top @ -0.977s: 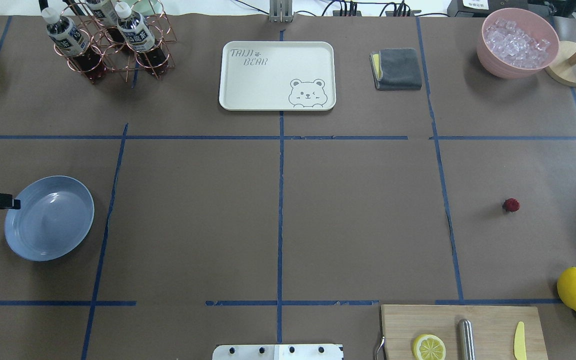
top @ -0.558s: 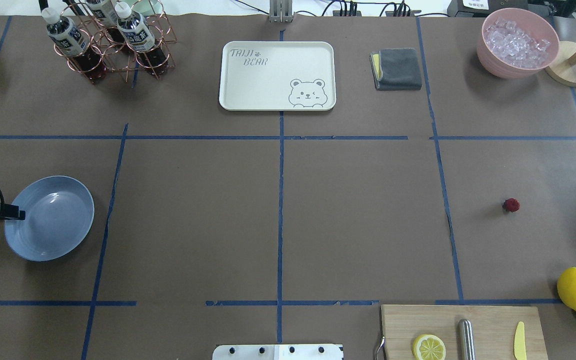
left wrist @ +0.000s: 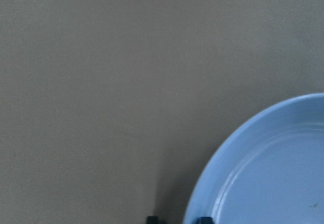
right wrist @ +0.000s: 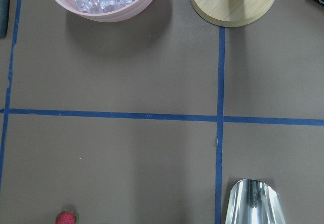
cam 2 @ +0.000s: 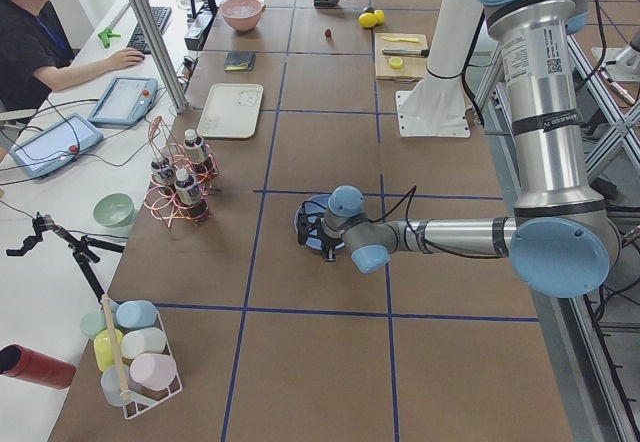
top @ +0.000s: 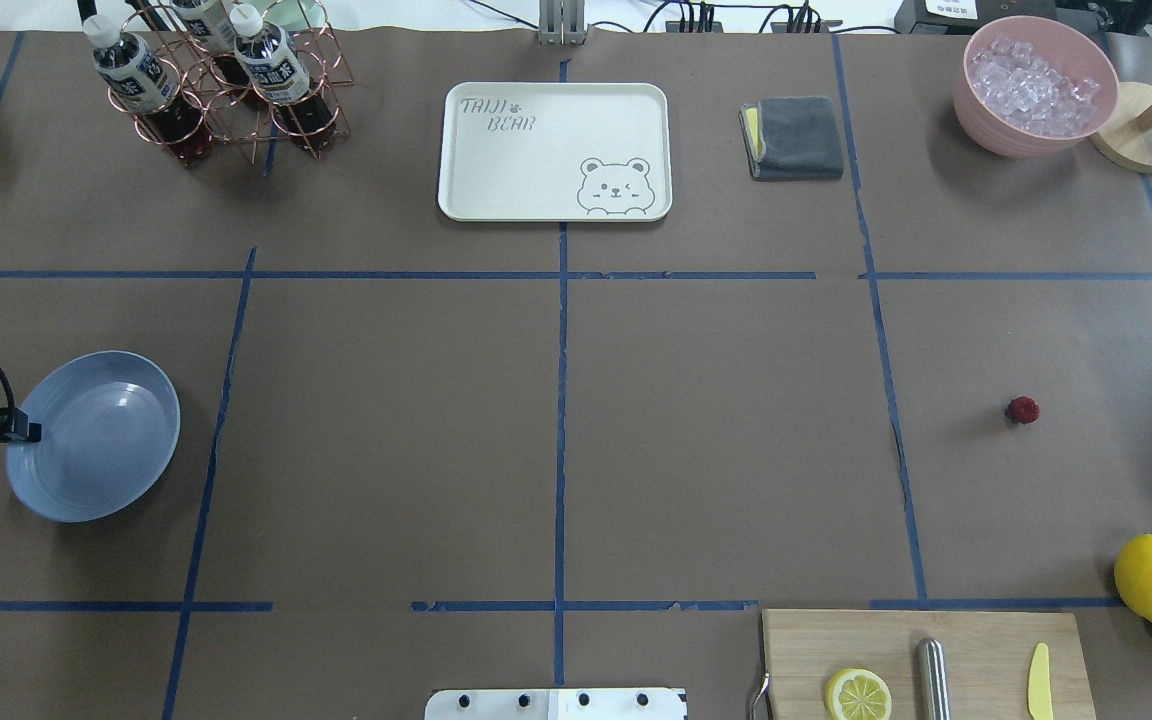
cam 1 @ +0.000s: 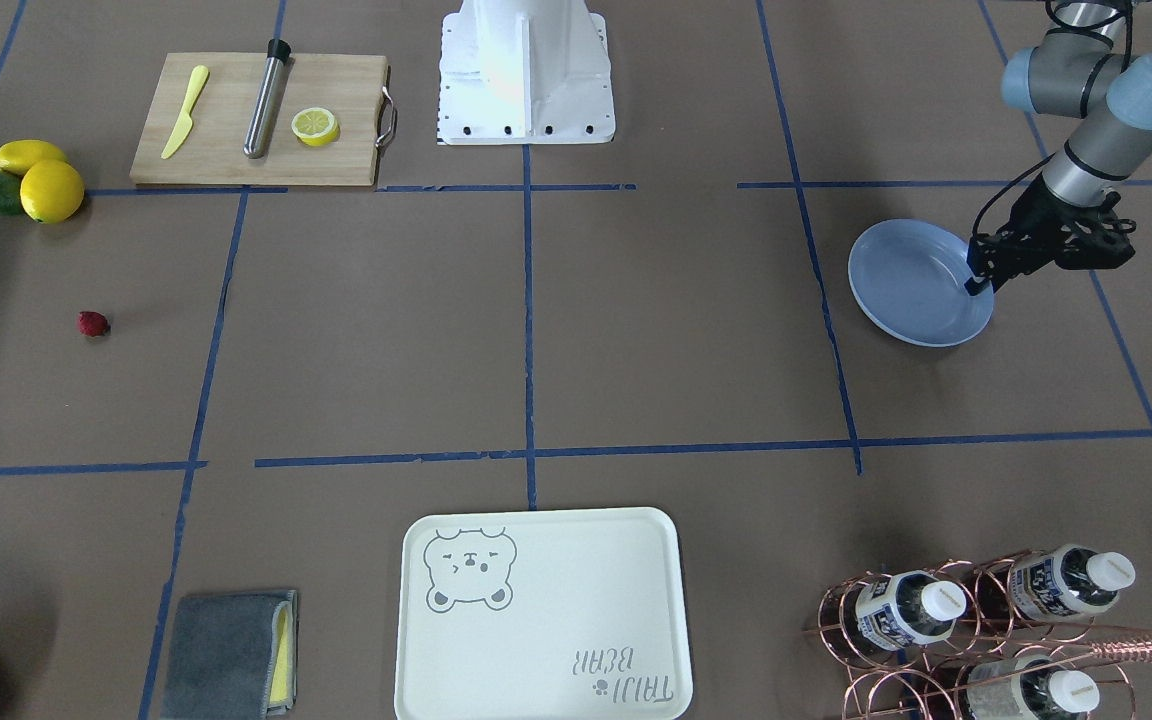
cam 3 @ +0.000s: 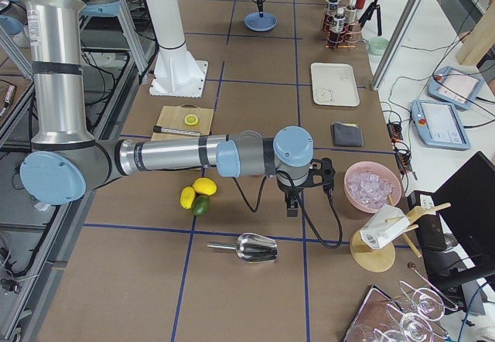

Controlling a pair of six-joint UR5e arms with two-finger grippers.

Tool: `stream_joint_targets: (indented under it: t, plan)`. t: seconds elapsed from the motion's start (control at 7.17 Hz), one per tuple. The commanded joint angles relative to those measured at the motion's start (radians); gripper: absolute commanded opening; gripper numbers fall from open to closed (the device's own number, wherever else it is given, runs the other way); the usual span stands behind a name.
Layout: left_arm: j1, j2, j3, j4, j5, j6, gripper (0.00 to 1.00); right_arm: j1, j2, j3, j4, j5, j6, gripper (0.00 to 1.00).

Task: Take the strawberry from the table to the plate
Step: 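Lower the left gripper to the rim of the light blue plate and grasp it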

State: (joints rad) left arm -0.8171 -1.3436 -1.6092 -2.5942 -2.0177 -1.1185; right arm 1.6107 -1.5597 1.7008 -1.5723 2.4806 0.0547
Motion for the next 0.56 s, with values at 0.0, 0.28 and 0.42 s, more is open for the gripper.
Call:
stream_joint_targets:
  t: [0.0,0.28,0.42]
  plan:
    - [-0.004,0.004,-0.036,0.005,-0.01,-0.001,0.0,0.0,0.001,0.005,0.0,0.0,-0.001,1.0]
    - [-0.017,0.024,-0.104,0.02,-0.106,0.002,0.0,0.0,0.0,0.005,0.0,0.001,-0.001,1.0]
    - [-0.078,0.02,-0.113,0.02,-0.19,0.005,0.0,0.0,-0.003,0.008,0.0,0.001,0.001,1.0]
